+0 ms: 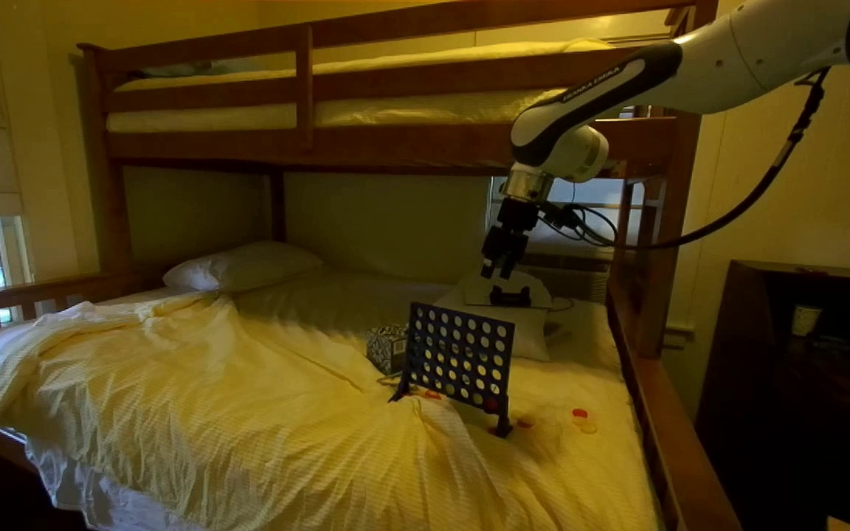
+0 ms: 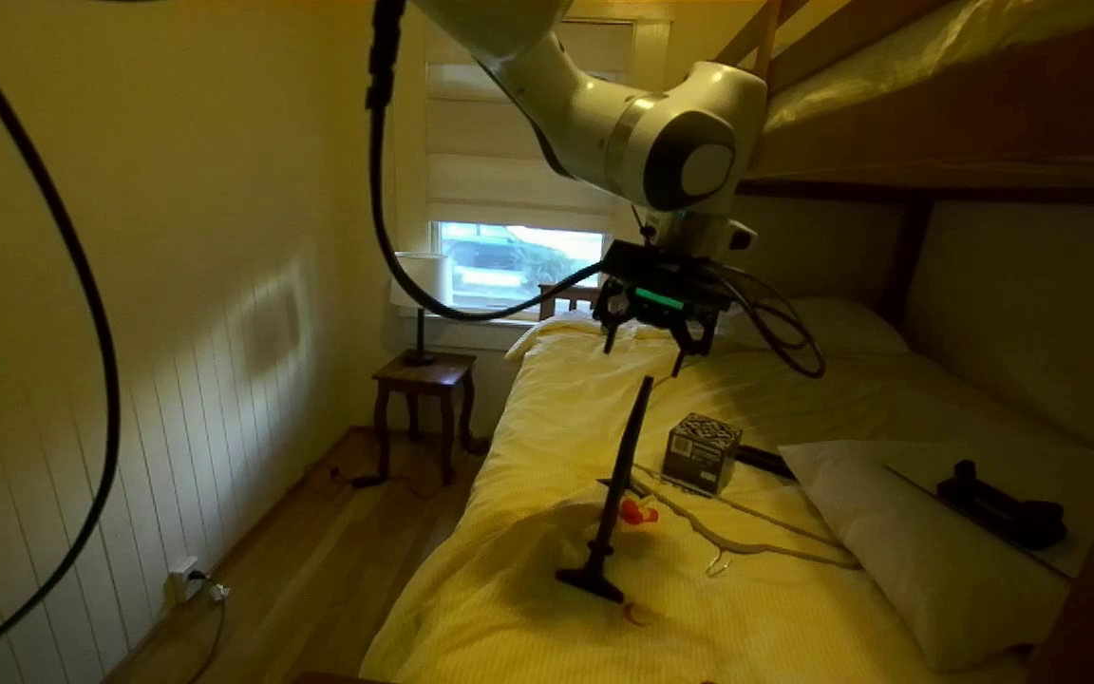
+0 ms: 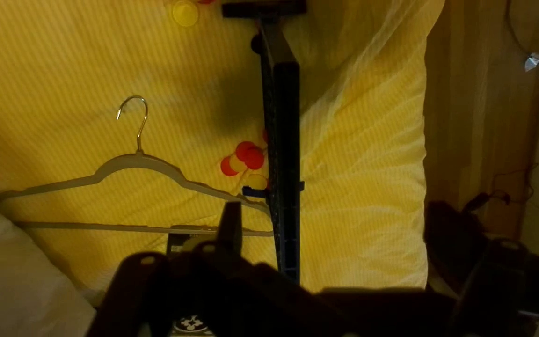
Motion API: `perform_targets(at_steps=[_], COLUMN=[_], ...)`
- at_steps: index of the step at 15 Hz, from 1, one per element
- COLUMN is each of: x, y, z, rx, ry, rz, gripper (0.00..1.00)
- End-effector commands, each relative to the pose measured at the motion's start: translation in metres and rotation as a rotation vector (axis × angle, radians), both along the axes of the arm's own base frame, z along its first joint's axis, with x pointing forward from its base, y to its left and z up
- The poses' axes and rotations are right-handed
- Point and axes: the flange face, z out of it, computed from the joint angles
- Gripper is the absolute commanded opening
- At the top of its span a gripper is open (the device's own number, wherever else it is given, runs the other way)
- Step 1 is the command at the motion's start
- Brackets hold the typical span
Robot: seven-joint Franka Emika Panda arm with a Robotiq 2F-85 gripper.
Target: Pick up the object from the bed and put it in the blue object
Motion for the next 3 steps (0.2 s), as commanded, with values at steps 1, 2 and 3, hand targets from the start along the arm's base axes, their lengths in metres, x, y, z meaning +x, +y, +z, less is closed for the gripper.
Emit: perform_targets(at_steps=[1, 2, 3], x=[0.0, 0.0002, 0.0008], y=[-0.0001, -0.0001, -0.0001], z=[0.0014, 0.0, -0.0028], rx=[0.0, 0.0, 0.001], ry=[-0.001, 0.002, 0.006], rz=[0.0, 0.0, 0.0], gripper=[1.0, 1.0, 1.0])
